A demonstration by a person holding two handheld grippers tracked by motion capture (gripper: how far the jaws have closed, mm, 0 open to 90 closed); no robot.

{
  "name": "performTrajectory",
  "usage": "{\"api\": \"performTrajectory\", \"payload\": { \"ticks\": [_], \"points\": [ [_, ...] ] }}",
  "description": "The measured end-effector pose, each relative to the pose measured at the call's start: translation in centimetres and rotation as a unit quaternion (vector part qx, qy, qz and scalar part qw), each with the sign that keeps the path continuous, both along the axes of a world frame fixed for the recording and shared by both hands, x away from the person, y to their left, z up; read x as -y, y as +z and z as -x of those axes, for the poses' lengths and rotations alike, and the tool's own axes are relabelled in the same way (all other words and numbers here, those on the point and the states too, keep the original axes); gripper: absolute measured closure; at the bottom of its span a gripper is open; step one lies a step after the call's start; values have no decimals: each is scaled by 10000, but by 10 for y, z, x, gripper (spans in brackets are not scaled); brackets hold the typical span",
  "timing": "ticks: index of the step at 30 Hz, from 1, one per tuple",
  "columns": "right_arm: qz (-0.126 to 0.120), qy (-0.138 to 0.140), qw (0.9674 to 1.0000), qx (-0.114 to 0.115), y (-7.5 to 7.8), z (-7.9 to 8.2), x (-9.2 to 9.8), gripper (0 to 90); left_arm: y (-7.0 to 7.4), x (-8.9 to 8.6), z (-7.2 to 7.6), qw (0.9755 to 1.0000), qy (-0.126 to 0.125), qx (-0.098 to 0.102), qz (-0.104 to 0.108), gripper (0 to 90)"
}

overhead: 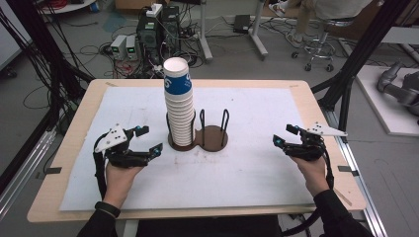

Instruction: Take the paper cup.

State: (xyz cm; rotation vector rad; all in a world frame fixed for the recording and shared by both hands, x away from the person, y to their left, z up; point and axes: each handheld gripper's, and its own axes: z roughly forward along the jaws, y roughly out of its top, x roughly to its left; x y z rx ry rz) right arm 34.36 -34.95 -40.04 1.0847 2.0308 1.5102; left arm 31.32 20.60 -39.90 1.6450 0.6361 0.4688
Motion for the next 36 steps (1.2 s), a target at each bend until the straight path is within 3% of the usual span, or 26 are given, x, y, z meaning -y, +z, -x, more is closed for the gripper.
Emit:
{"api": "performTrajectory", "payload": {
  "ticks": [6,15,19,23,36],
  "points": [
    [-36,-61,10000,21,1,1,3,194,5,2,0,10000,-47,-58,-59,163],
    [-23,-116,9999,92,3,5,4,195,15,5,-6,9998,-81,-146,146,139],
    [7,-150,9998,122,4,7,3,194,21,6,-11,9996,-94,-123,249,82],
    [-5,-155,9998,140,5,8,3,195,26,9,-15,9998,-97,-67,171,73],
    [13,-172,9997,147,4,6,1,194,52,20,-36,9990,-221,52,374,70]
  ]
}}
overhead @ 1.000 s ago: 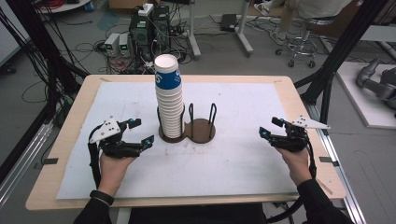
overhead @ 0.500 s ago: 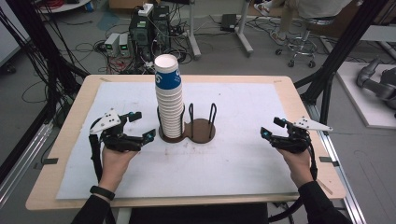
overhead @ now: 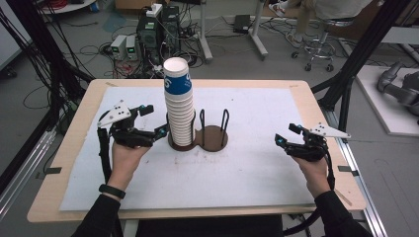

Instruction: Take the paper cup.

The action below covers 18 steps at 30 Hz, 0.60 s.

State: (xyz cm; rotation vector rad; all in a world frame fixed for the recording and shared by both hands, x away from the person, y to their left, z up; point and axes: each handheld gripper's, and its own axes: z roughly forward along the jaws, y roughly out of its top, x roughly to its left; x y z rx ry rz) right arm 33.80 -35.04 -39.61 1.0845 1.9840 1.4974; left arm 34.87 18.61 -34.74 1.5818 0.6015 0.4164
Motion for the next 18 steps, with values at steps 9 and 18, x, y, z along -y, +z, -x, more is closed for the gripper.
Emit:
{"api": "performTrajectory", "payload": {
  "ticks": [9,18],
  "points": [
    [-6,22,10000,6,0,0,0,195,4,13,-14,9998,-36,-17,-184,70],
    [-2,15,10000,30,1,2,0,195,11,25,-29,9999,-1,3,-172,70]
  ]
}}
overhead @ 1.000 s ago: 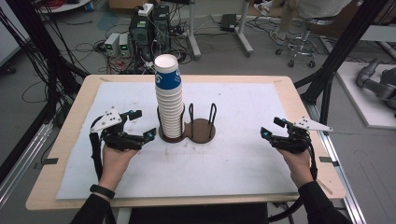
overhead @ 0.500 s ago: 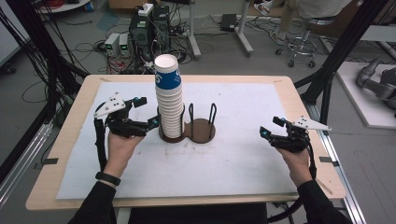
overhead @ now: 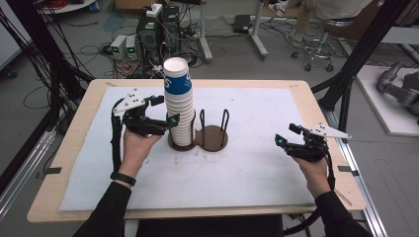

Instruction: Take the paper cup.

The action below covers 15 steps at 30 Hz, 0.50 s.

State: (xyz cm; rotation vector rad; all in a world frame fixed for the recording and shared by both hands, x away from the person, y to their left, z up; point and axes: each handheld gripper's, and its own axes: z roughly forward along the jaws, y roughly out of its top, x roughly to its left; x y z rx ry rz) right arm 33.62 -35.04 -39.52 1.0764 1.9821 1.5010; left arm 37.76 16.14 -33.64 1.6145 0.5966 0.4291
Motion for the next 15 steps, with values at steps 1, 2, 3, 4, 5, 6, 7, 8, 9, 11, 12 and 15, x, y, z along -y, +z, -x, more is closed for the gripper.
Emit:
{"api": "performTrajectory", "payload": {
  "ticks": [1,2,3,4,5,6,7,8,9,11,12,15],
  "points": [
    [-2,-7,10000,-1,0,0,0,195,1,1,-1,10000,-2,-7,11,70],
    [-12,2,10000,1,0,0,0,195,2,1,-2,10000,61,-15,12,70],
    [-25,15,10000,-7,0,1,1,194,3,2,-3,9999,94,-15,40,70],
    [-25,15,10000,-7,0,1,1,194,4,3,-4,10000,73,-11,39,70],
    [-59,57,10000,14,0,1,1,194,6,4,-5,10000,78,-20,1,70],
    [-53,51,10000,40,1,2,1,194,7,5,-6,9999,99,0,-22,70],
    [-53,51,10000,40,1,2,1,194,7,6,-7,10000,62,8,19,70],
    [-50,68,9999,54,1,3,0,194,8,7,-10,10000,4,-23,68,70],
    [-50,68,9999,54,1,3,0,194,8,7,-10,10000,4,-23,68,70],
    [-44,87,9999,40,1,3,0,194,8,8,-12,10000,6,-29,56,70],
    [-44,87,9999,40,1,3,0,194,8,8,-14,9999,-26,-50,88,70],
    [-33,106,9999,26,1,4,0,194,7,8,-18,9999,-74,-78,115,69]
  ]
}}
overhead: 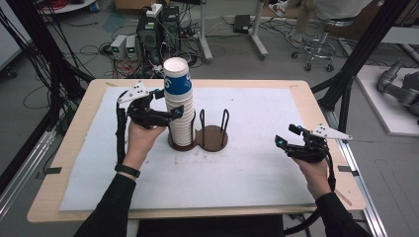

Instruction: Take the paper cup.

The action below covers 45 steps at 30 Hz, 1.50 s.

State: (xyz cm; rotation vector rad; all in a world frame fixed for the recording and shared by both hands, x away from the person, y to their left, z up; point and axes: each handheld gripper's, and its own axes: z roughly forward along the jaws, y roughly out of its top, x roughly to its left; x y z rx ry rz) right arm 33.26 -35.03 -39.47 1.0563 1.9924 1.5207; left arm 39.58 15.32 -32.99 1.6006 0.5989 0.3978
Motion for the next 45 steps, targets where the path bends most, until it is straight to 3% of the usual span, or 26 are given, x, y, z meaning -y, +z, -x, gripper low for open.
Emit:
{"api": "performTrajectory", "payload": {
  "ticks": [4,26,35,45],
  "points": [
    [-1,18,10000,-3,0,1,-1,194,-1,3,-4,10000,-19,-16,-84,70],
    [-73,161,9998,109,10,2,-11,195,-3,6,-11,9999,-75,-71,-11,101],
    [3,454,9987,219,31,-2,-27,196,-3,7,-11,9999,-66,-71,-30,102],
    [46,823,9956,450,65,-18,-57,197,-3,7,-11,10000,-56,-75,-20,103]
  ]
}}
